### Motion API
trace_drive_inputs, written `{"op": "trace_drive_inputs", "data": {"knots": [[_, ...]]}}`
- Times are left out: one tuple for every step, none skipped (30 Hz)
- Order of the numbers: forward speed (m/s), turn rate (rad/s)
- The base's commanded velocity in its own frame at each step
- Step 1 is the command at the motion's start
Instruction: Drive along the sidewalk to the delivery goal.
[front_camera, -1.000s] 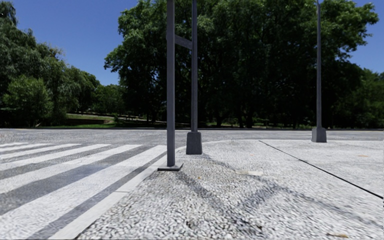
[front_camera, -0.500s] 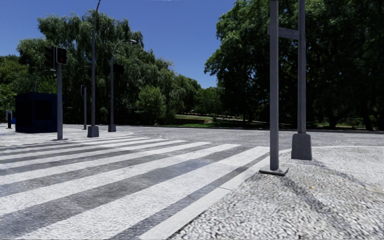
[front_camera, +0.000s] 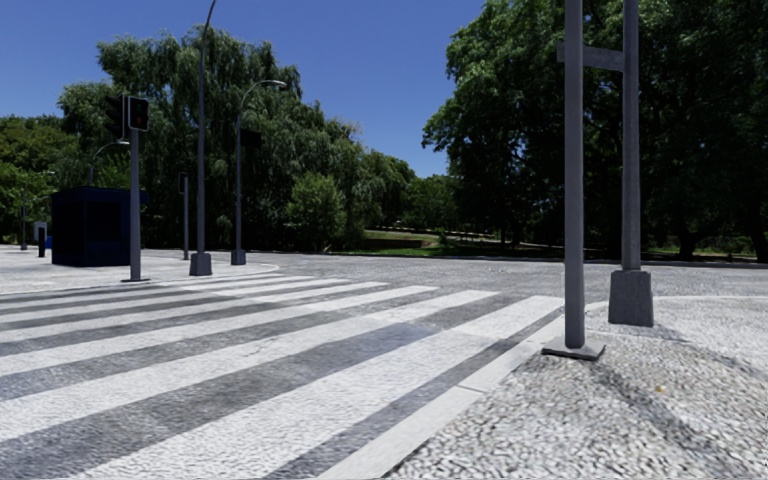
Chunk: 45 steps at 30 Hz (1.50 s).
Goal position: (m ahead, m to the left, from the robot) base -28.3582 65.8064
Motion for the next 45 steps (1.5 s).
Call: {"op": "trace_drive_inputs", "data": {"knots": [[0.8, 0.0], [0.8, 0.0], [0.81, 0.0], [0.81, 0.0], [0.81, 0.0], [0.83, 0.0], [0.9, 0.0], [0.96, 0.0], [0.98, 0.0], [0.98, 0.0], [1.0, 0.0], [1.0, 0.0], [1.0, 0.0], [1.0, 0.0], [1.0, 0.0], [1.0, 0.12], [1.0, 0.37], [1.0, 0.62], [1.0, 0.62], [1.0, 0.85], [1.0, 1.2], [1.0, 1.2], [1.0, 1.2], [1.0, 1.2], [1.0, 1.2], [1.0, 1.2], [1.0, 1.2], [1.0, 1.2], [1.0, 1.2], [1.0, 1.2], [1.0, 1.2], [1.0, 1.2], [1.0, 1.2], [1.0, 1.2], [1.0, 1.2], [1.0, 1.19], [1.0, 0.78], [1.0, 0.48], [1.0, 0.37], [1.0, 0.37], [1.0, 0.31], [1.0, 0.24], [1.0, 0.17], [1.0, 0.09], [1.0, 0.09]]}}
